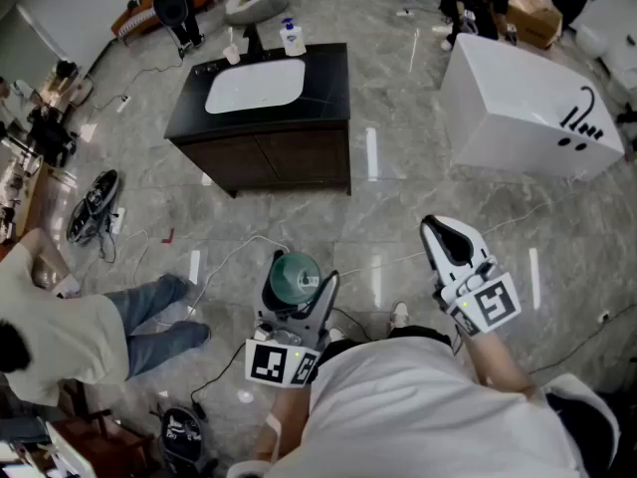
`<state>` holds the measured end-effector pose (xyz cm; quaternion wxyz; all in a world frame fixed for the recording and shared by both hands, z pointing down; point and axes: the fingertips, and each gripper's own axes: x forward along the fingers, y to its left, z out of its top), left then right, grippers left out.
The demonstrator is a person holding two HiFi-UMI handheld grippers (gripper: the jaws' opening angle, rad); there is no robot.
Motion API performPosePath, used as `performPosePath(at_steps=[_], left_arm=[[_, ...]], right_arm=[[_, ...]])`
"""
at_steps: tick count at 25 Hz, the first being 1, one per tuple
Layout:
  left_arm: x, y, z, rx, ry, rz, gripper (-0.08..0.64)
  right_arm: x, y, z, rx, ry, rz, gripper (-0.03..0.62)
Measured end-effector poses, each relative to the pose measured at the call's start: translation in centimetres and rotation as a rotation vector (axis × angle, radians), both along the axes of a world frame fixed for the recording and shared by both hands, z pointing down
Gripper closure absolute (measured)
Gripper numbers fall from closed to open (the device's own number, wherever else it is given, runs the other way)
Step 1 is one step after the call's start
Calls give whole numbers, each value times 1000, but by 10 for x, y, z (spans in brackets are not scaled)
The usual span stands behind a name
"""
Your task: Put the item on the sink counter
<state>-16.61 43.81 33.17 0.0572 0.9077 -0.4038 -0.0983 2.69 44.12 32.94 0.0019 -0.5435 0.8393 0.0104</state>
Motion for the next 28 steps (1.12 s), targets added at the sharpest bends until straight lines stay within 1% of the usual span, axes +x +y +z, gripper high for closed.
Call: performPosePath(at_steps=[10, 17, 28], left_arm=[[-6, 4, 3, -7, 8, 12, 175], [-14, 7, 7, -8, 9, 17, 175], [-51, 15, 18, -17, 34, 68, 175]], right_arm=[[-10, 5, 5, -17, 2, 0, 543], [-10, 10, 1, 11, 22, 36, 542], [-46, 25, 6, -9, 18, 88, 542]])
